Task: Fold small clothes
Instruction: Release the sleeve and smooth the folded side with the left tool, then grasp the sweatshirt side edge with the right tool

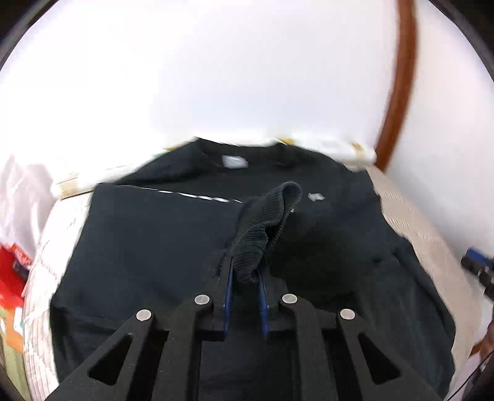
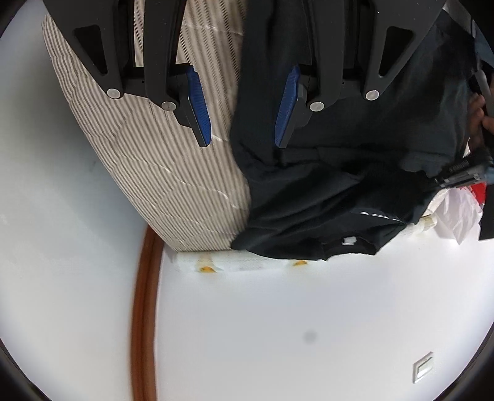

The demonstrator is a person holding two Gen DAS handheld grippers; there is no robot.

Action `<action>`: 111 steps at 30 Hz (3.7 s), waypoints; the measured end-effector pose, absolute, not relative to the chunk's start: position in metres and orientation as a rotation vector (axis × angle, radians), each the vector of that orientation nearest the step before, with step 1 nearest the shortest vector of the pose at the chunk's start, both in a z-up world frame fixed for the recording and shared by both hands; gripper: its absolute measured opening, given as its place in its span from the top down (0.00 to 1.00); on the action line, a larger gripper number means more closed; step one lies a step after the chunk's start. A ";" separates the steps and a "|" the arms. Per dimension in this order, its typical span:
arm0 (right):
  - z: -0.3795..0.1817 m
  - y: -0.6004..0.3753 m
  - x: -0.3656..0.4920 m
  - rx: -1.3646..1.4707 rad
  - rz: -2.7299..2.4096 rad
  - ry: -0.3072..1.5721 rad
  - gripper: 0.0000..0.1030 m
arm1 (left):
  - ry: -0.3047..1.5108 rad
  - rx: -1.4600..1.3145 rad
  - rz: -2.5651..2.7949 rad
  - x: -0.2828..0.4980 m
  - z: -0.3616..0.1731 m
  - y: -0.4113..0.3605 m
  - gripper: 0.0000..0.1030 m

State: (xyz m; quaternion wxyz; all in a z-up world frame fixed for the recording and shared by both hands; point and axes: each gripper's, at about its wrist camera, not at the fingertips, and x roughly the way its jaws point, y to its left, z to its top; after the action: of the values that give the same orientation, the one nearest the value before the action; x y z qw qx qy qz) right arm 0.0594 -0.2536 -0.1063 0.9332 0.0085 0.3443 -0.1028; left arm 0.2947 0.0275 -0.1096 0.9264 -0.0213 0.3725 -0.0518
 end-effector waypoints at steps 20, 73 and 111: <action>-0.123 -0.188 0.123 -0.053 -0.130 0.770 0.59 | 0.898 -0.320 0.017 0.321 -0.166 0.157 0.59; -0.136 -0.236 0.117 -0.022 -0.277 0.784 0.57 | 0.763 -0.201 0.105 0.232 -0.124 0.158 0.90; -0.204 -0.234 -0.003 0.051 -0.134 0.841 0.90 | 0.875 -0.294 0.143 0.075 -0.193 0.167 0.92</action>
State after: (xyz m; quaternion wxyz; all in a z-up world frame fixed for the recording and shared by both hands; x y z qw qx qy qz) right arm -0.0026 -0.2336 -0.2044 0.9105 0.0247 0.4077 -0.0648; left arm 0.0753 0.1673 -0.1930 0.8928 -0.1416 0.4219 0.0691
